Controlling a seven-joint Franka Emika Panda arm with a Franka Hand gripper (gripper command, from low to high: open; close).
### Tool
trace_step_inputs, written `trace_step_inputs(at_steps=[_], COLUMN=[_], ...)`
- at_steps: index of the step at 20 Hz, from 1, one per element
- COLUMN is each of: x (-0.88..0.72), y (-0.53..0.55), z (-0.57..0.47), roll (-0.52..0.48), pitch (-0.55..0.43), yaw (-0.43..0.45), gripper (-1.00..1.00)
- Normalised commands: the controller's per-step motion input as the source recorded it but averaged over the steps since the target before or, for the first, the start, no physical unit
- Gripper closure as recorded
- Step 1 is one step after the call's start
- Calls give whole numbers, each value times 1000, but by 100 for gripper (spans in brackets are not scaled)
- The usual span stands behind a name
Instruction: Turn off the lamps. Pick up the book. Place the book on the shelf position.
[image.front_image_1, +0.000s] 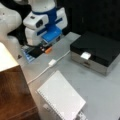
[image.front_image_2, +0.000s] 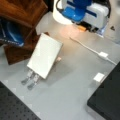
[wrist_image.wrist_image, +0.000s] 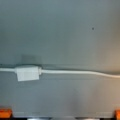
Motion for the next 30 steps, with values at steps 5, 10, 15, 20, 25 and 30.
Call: trace_step_inputs(at_steps=[5, 10, 15, 20, 25, 30], x=[-7, -69, -123, -170, -339, -479], y=[48, 196, 292, 211, 198, 275], z=[-22, -49, -52, -23, -43, -98], roll=[83, 117, 47, 45, 85, 78], pitch=[-28, 19, 71, 63, 46, -22], yaw=[201, 105, 21, -48, -120, -132], gripper=[-100, -100, -100, -100, -100, -100])
